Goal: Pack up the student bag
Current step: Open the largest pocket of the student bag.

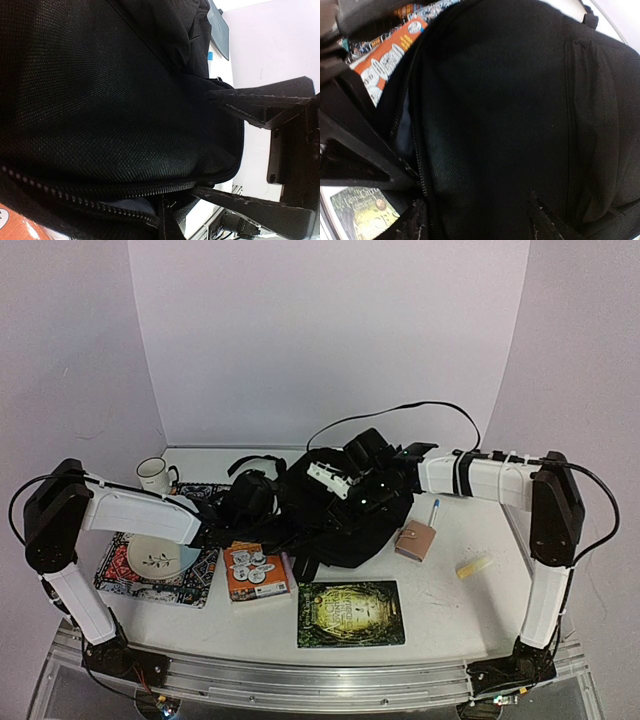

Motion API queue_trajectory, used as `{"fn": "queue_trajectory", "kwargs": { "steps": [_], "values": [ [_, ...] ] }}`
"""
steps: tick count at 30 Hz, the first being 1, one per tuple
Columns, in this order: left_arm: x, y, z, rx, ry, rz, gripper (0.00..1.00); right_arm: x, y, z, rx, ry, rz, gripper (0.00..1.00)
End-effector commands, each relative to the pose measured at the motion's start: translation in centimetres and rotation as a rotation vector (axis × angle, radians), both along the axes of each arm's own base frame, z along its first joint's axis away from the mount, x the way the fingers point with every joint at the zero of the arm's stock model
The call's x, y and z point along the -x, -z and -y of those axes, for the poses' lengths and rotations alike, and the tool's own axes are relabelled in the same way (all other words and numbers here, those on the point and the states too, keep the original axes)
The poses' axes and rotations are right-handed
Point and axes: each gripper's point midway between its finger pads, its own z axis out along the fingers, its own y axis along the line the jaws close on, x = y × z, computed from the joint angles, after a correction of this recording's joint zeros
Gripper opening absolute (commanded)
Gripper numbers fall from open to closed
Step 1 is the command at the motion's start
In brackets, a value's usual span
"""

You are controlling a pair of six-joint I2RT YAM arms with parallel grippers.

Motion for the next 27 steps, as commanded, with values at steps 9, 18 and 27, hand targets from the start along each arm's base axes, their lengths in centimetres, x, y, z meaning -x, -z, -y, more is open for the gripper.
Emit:
{"fn": "queue_trajectory", "kwargs": {
  "steps": [9, 18, 27],
  "values": [
    [-0.5, -3.5, 2.0, 0.064, 0.041, 0.099, 0.0, -4.7, -1.5, 4.2, 0.077, 0.201, 0.076, 0.0],
    [-0.8, -5.3, 2.1, 0.048, 0.066, 0.2, 0.0, -10.6, -12.2, 10.5, -0.171, 0.375, 0.139, 0.0],
    [-0.1, -6.1, 2.2, 0.029, 0.123, 0.271, 0.0, -14.3, -14.5, 16.5, -0.326, 0.52, 0.079, 0.0]
  ]
}}
